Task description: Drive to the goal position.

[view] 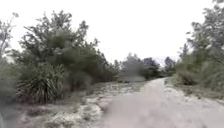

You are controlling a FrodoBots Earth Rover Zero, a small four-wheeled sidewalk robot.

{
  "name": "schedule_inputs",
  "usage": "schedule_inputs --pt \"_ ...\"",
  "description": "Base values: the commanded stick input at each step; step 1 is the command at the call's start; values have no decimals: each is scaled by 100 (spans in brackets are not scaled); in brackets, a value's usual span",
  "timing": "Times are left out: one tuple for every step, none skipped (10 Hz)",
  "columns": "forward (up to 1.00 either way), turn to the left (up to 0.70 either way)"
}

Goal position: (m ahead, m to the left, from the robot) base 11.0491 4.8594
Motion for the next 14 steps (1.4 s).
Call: schedule_inputs --pt "70 4" --pt "70 4" --pt "70 4" --pt "70 4" --pt "70 4" --pt "70 4" --pt "70 4" --pt "70 4" --pt "70 4" --pt "70 4" --pt "70 4" --pt "70 4" --pt "70 4" --pt "70 4"
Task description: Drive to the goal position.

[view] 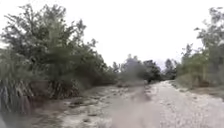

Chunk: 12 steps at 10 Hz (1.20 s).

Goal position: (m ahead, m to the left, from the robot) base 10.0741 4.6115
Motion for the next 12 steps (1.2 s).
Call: schedule_inputs --pt "70 4" --pt "70 4" --pt "70 4" --pt "70 4" --pt "70 4" --pt "70 4" --pt "70 4" --pt "70 4" --pt "70 4" --pt "70 4" --pt "70 4" --pt "70 4"
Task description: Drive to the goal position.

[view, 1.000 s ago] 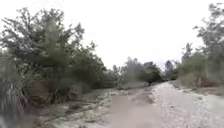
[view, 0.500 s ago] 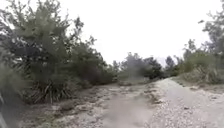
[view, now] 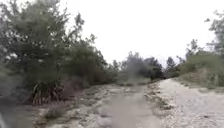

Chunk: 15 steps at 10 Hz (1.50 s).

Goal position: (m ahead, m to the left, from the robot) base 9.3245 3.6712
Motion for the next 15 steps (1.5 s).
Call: schedule_inputs --pt "70 4" --pt "70 4" --pt "70 4" --pt "70 4" --pt "70 4" --pt "70 4" --pt "70 4" --pt "70 4" --pt "70 4" --pt "70 4" --pt "70 4" --pt "70 4" --pt "70 4" --pt "70 4" --pt "70 4"
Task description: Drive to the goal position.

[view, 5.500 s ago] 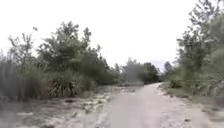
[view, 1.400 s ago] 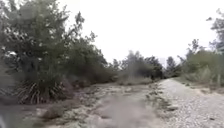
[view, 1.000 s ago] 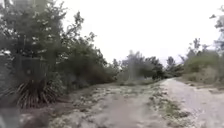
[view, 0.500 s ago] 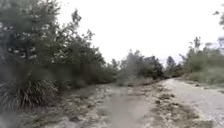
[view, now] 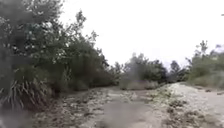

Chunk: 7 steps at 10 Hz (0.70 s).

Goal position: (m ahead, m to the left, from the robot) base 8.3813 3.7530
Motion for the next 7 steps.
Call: schedule_inputs --pt "70 4" --pt "70 4" --pt "70 4" --pt "70 4" --pt "70 4" --pt "70 4" --pt "70 4"
